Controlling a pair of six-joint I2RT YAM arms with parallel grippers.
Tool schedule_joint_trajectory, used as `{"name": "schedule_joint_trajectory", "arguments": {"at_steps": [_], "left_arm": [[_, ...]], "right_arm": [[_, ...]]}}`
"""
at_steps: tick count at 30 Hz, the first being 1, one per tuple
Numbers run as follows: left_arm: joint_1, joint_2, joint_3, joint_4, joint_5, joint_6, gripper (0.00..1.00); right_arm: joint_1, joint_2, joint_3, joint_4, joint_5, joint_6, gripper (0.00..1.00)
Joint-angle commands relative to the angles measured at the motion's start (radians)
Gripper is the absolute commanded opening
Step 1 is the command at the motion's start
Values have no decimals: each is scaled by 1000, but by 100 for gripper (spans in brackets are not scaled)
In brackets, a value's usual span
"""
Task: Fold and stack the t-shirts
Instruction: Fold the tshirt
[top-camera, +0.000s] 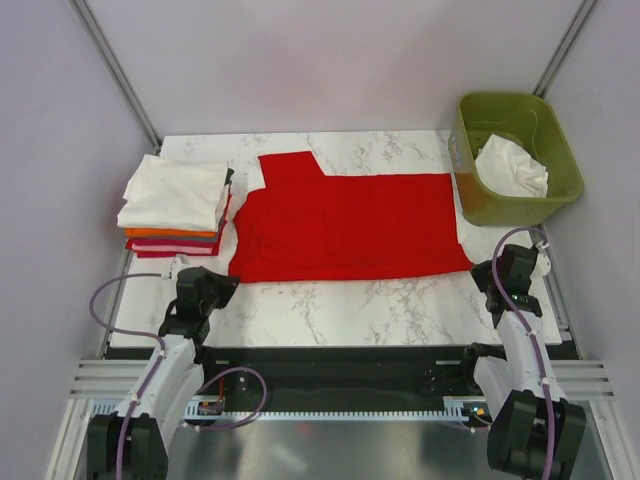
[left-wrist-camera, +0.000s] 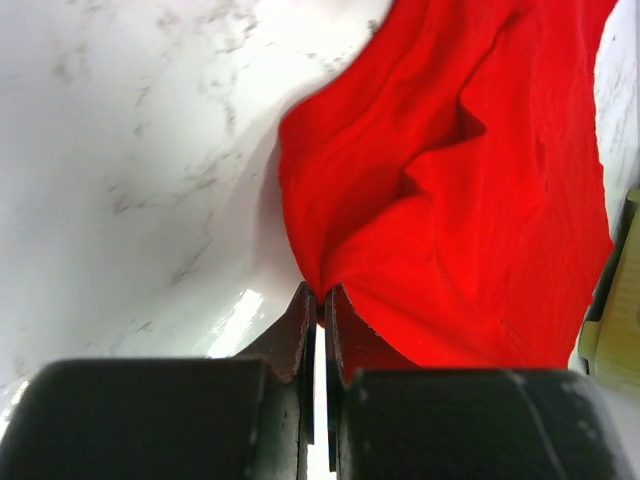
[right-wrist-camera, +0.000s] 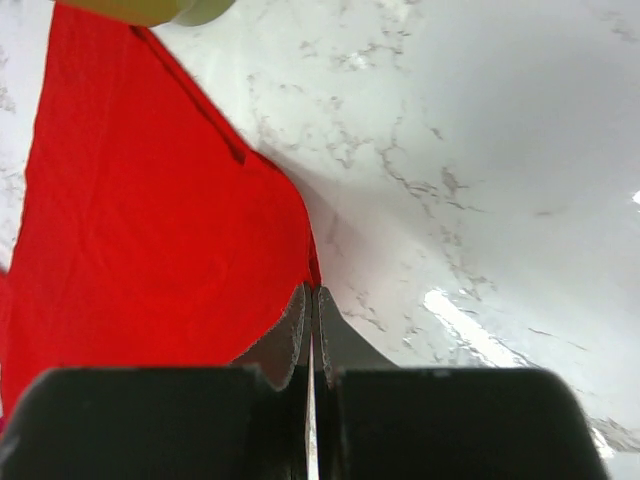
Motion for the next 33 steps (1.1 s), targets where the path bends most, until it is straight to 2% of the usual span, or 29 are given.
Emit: {"name": "schedule_joint_trajectory", "arguments": {"at_steps": [1,8,9,10,11,12,14,16,19,20,21,25,27,31,33], "left_arm": [[1,-89,-33,-73,-91,-42,2],[1,-141,-47,-179,-86,-72,3],[1,-141,-49,-179,-80,-78,11],[1,-144,-50,-179,-75,-78,17],[1,-146,-49,-179,-66,-77,22],[1,-149,-44,-191,-63,-68,36],[1,-169,-18,-217,-55,-58,56],[-1,-190,7,-266,-51,-43,64],[-2,-238,117,-332,-31,-2,70],[-2,-247,144,-346,-31,17,80],[-2,-259,177,-361,-34,50,82],[-2,-204,319,-363,-16,142,84],[-2,-114,379,-315,53,194,84],[-4,67,454,-205,170,274,83],[-8,126,497,-154,213,314,83]], "right_arm": [[-7,-23,4,-96,129,-19,0],[-7,-39,-66,-153,143,27,2],[-8,-50,-77,-156,138,30,6],[-7,-84,-94,-159,135,39,19],[-7,-105,-97,-165,141,42,28],[-7,-156,-95,-188,154,42,45],[-8,-211,-77,-206,190,26,54],[-7,-281,-45,-222,192,-2,59],[-4,-300,9,-201,143,-66,60],[-4,-290,24,-182,119,-89,60],[-1,-273,44,-168,90,-129,59],[39,-117,147,-116,4,-223,51],[76,-32,202,-84,-15,-257,47],[200,77,291,-59,21,-287,46],[222,112,310,-55,45,-303,47]]}}
